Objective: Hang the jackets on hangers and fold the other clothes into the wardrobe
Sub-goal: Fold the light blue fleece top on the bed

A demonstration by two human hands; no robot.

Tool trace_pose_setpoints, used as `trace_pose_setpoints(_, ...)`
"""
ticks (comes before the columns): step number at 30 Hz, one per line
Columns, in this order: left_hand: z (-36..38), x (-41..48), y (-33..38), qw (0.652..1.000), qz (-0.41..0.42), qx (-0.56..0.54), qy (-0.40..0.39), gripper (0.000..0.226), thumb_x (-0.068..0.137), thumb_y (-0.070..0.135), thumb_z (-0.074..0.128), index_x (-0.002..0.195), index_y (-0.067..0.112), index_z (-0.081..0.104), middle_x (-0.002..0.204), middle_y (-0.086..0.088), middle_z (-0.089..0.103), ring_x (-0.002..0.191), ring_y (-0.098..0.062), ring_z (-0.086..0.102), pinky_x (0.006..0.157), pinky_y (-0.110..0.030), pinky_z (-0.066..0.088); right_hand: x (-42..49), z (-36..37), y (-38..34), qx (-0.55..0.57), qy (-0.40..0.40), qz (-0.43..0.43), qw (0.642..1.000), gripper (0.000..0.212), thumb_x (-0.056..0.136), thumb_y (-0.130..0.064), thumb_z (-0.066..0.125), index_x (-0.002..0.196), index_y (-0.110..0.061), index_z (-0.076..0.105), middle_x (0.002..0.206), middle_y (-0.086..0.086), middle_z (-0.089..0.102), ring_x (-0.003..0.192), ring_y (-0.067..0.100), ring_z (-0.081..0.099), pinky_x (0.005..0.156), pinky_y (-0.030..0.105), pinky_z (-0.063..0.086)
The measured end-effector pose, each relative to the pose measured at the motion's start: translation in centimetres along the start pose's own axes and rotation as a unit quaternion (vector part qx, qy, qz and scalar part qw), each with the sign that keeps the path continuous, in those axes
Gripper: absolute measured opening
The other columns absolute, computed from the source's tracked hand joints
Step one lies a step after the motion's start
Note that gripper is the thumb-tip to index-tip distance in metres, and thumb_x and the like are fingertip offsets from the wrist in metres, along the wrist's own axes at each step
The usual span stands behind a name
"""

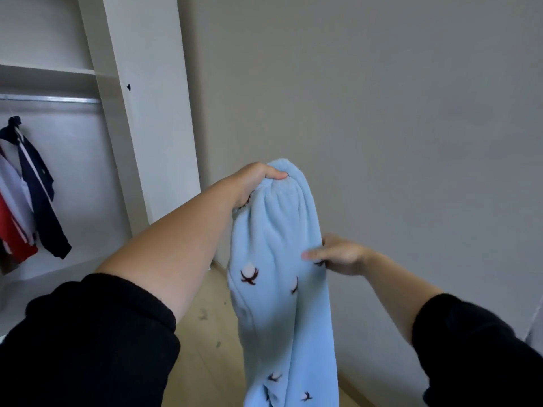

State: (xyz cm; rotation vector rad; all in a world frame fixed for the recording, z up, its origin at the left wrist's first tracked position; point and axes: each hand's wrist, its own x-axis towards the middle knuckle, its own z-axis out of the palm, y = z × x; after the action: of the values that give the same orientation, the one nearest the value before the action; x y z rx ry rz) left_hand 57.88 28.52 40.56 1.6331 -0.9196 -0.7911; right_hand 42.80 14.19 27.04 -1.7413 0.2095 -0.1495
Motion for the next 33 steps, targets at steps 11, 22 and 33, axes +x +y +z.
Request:
trace_pose_setpoints(11, 4.1, 2.1, 2.3, 0.987, 0.111, -0.115, 0.013, 0.032, 0.089, 0.036, 0.058, 0.107, 0.012, 0.069, 0.097, -0.007, 0.074, 0.096, -0.023, 0.07, 0.082, -0.03, 0.052, -2.1, -2.1, 0.9, -0.071, 0.375, 0.07, 0.922, 0.019, 0.09, -0.005, 0.056, 0.072, -0.004, 0.05, 0.068, 0.005, 0.048, 0.072, 0.017, 0.04, 0.059, 0.034, 0.034)
trace_pose_setpoints(22, 13.0, -0.8, 5.3, 0.951, 0.19, -0.239, -0.043, 0.021, 0.094, 0.026, 0.049, 0.1, 0.017, 0.067, 0.086, -0.006, 0.071, 0.075, -0.02, 0.069, 0.067, -0.027, 0.052, -17.6, -5.7, -11.0, -0.103, 0.654, -0.041, 0.748, 0.032, 0.094, -0.007, 0.045, 0.065, -0.01, 0.031, 0.067, 0.002, 0.037, 0.077, 0.019, 0.035, 0.066, 0.03, 0.03)
trace_pose_setpoints(33, 33.5, -8.7, 10.4, 0.928, 0.193, -0.242, -0.207, 0.03, 0.087, 0.036, 0.057, 0.105, 0.014, 0.066, 0.101, -0.012, 0.07, 0.096, -0.027, 0.065, 0.085, -0.035, 0.053, -37.6, -8.2, -16.3, -0.248, 0.807, -0.033, 0.535, 0.022, 0.085, -0.02, 0.042, 0.065, -0.014, 0.046, 0.061, 0.0, 0.05, 0.055, 0.018, 0.043, 0.049, 0.026, 0.031)
